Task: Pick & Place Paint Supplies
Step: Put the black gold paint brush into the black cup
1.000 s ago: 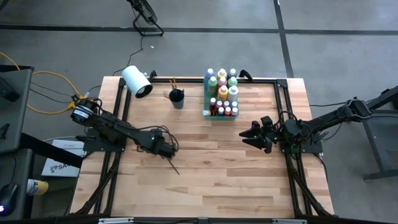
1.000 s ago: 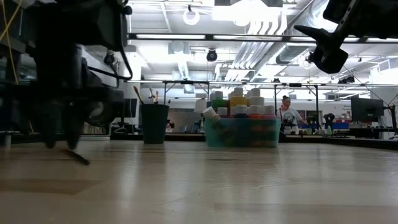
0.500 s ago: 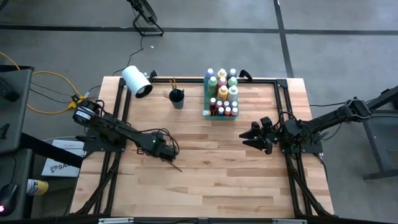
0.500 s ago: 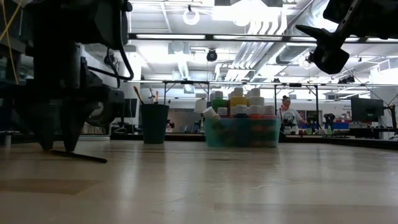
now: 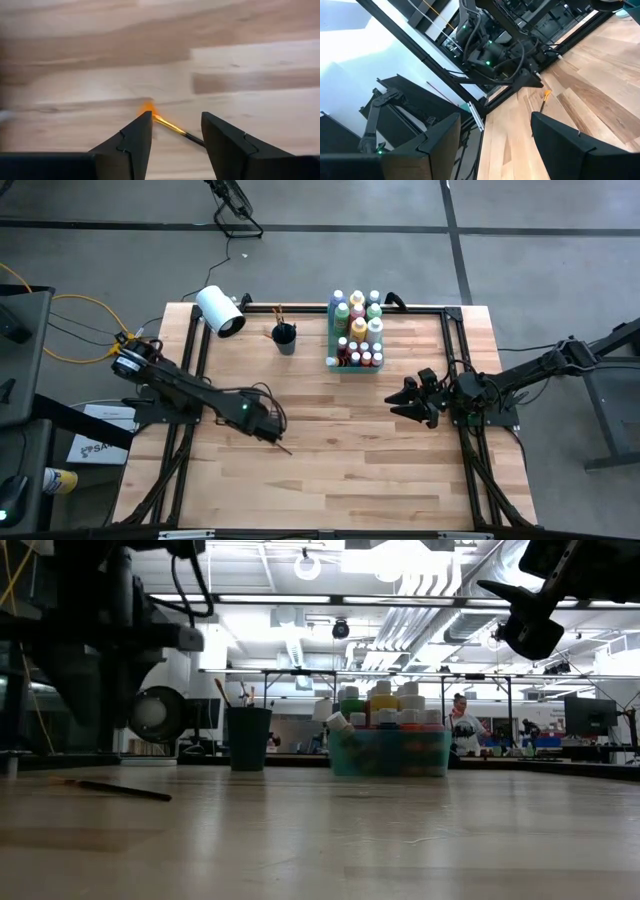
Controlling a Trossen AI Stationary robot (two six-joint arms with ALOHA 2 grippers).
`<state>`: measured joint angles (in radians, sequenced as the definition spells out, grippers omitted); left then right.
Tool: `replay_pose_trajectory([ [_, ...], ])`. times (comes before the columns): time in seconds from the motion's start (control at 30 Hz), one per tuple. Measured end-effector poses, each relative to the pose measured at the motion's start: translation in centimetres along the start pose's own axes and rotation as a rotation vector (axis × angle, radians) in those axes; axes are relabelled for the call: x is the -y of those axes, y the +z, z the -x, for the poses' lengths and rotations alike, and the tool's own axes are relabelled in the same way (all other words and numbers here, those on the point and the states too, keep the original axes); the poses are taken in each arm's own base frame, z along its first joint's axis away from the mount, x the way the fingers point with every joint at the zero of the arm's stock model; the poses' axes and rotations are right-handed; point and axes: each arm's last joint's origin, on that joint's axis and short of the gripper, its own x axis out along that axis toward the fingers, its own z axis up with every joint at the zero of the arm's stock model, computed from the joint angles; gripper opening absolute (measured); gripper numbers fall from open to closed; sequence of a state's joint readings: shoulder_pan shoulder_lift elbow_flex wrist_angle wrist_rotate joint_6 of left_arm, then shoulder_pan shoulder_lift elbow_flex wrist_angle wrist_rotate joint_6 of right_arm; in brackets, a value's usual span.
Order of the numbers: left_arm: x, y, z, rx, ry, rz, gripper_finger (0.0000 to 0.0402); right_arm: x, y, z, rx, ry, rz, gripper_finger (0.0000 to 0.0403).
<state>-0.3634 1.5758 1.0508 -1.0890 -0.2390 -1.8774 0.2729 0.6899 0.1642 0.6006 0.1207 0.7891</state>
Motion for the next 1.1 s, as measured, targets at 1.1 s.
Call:
replay_pose_trajectory([
  [1.1, 1.6, 0.9, -1.6, -0.162, -0.189, -1.912, 0.0165, 0.1, -0.1, 0.0, -0.023, 0.003, -0.026, 0.0237],
])
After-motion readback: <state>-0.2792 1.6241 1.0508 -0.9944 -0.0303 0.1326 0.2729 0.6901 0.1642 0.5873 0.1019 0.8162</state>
